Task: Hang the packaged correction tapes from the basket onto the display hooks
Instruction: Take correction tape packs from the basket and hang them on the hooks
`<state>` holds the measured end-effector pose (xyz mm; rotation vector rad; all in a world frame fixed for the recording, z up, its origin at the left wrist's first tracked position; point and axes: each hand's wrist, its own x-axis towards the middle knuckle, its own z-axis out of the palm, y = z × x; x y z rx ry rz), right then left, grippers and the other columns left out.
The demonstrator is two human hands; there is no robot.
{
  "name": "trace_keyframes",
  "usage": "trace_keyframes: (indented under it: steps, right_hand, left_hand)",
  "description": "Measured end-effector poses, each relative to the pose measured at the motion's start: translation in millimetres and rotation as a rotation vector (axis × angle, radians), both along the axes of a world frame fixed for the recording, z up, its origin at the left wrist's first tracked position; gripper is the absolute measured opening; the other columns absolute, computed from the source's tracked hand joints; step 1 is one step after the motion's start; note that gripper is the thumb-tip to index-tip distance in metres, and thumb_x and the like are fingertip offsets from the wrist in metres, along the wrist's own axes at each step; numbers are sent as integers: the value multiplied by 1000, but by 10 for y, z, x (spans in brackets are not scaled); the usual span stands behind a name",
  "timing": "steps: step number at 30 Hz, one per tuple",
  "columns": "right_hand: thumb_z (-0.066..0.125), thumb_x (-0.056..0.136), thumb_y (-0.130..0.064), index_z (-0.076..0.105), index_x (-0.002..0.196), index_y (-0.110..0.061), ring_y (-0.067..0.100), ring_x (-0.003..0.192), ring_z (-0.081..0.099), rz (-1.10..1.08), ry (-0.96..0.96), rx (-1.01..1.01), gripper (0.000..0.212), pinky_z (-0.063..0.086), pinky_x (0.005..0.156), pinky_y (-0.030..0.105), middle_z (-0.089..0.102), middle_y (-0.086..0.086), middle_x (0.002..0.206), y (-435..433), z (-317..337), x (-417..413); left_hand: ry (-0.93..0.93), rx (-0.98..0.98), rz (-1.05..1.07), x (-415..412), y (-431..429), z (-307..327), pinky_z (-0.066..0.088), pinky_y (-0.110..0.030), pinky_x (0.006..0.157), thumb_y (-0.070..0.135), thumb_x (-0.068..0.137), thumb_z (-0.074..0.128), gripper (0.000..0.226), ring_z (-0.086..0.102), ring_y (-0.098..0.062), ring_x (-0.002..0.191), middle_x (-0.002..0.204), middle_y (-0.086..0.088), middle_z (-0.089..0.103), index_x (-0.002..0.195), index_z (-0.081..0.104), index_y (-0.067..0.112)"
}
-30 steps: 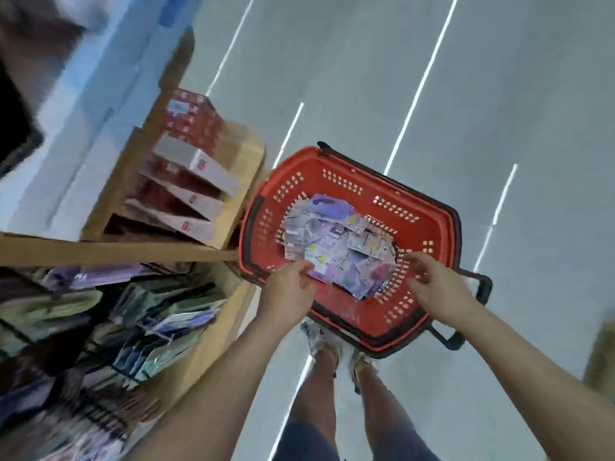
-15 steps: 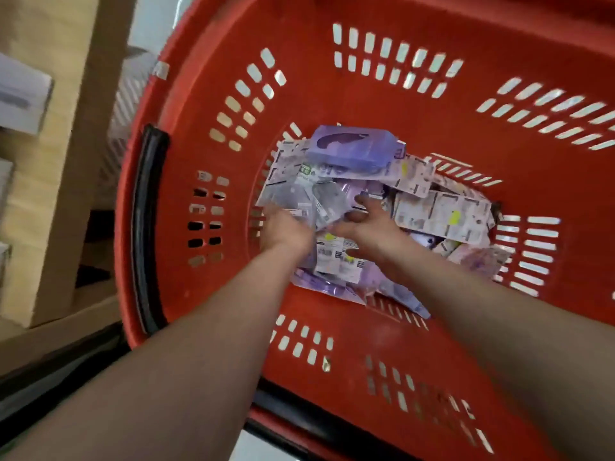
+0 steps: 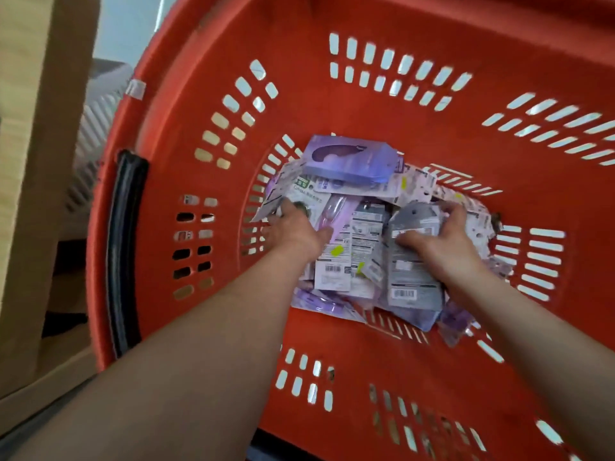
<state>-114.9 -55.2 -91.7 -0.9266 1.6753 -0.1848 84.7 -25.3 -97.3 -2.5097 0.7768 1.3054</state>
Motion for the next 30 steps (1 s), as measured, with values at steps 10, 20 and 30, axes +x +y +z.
trace_keyframes:
  steps: [10,20,30]
  right_hand:
    - [57,94,-29,24,149,-45,38,109,56,452,168,-167,66,42,89,40,57,24,120,164,-69,-178]
    - [73,86,-19,29,149,-34,24,110,62,188,-48,-25,78,47,93,30,60,5,131,263,-254,-218]
    - [57,94,-8,48,124,-49,41,90,65,253,-103,89,51,55,76,41,57,-9,122,110,672,-466]
  left_hand:
    - [16,82,-51,-264,187,30,36,-46,110,68,70,74,119,32,-39,139,153,-17,25,154,10,14]
    - [278,-120,585,-421,220,-34,52,-36,92,40,68,88,56,65,-25,101,112,-5,68,110,63,13]
    - [0,-409,367,-318,334,1131,58,-44,80,37,76,79,23,71,-25,85,90,2,75,90,70,21]
